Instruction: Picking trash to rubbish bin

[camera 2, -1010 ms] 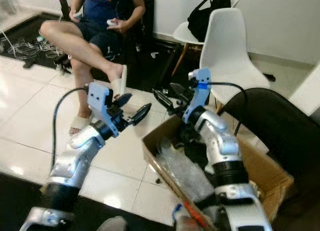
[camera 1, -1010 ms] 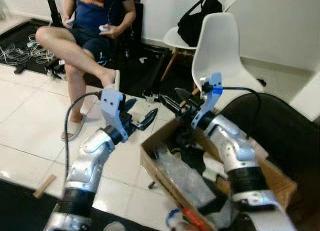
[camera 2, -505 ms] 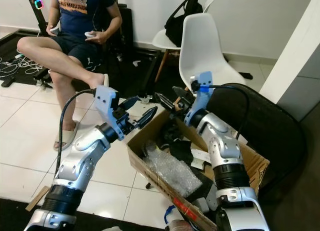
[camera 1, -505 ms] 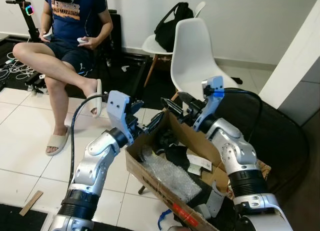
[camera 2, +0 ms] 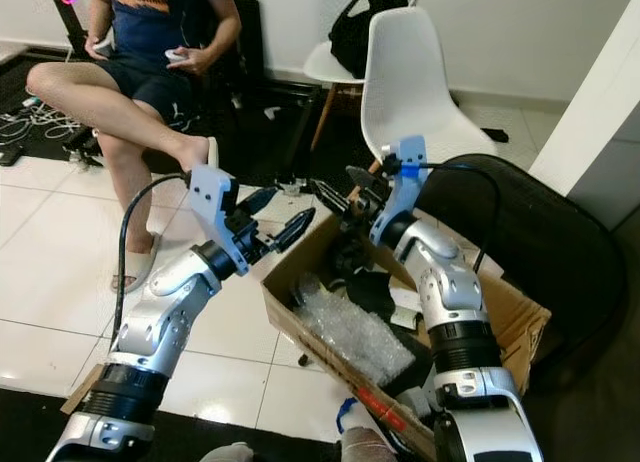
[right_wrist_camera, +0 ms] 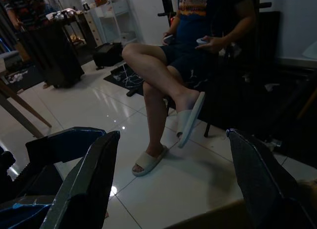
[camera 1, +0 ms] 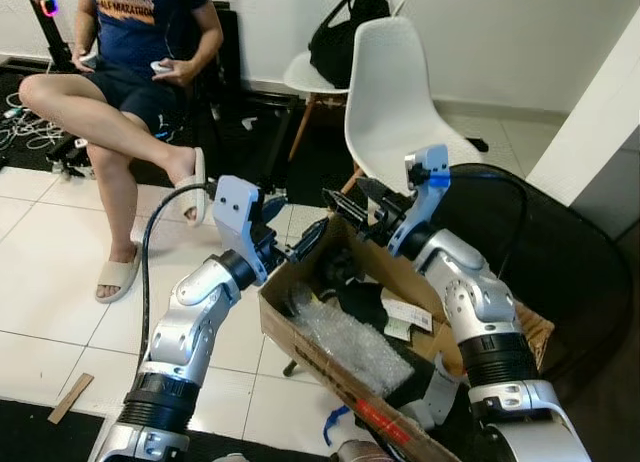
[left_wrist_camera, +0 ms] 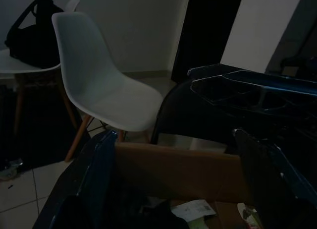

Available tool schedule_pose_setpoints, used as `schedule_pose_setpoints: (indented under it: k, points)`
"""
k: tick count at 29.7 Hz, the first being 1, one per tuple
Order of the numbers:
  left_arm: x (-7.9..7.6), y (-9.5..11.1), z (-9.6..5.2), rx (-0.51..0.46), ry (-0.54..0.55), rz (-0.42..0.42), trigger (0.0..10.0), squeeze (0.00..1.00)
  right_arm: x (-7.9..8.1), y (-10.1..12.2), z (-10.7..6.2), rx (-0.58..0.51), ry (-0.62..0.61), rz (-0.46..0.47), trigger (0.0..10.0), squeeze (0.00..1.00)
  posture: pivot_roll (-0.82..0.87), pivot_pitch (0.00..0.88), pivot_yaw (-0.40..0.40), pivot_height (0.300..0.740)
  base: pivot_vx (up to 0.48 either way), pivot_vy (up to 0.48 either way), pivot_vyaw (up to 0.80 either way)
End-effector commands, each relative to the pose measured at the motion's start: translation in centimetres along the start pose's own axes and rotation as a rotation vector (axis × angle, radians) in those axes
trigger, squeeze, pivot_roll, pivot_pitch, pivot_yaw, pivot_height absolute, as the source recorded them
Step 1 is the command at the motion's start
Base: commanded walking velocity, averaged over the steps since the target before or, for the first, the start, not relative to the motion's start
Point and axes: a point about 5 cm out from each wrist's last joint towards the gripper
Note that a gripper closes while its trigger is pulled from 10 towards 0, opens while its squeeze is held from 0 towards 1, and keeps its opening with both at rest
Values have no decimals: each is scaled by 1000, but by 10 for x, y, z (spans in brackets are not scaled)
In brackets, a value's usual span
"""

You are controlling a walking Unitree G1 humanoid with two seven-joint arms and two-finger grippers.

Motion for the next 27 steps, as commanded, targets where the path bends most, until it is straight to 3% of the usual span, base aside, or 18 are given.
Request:
schedule_pose_setpoints:
  k: [1,5,27]
  points:
    - [0,-3,-2,11,-1,3,10000,0,0,-1,0,9,-2,6,10000,0,-25,0,-45,740,0,0,0]
    - [0,-3,-2,11,-2,2,10000,0,0,-1,0,9,-2,6,10000,0,-25,0,-45,740,0,0,0]
    - [0,-1,-2,10,-6,14,10000,0,0,0,0,8,-3,6,10000,0,-25,0,-43,740,0,312,0]
Point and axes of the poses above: a point about 5 cm out from each wrist's last joint towards the gripper, its own z axis pointing out of the wrist towards the gripper, its own y axis along the axis of the wrist's last joint, x = y × z, and after that the axes turned 2 degrees about z, right-handed
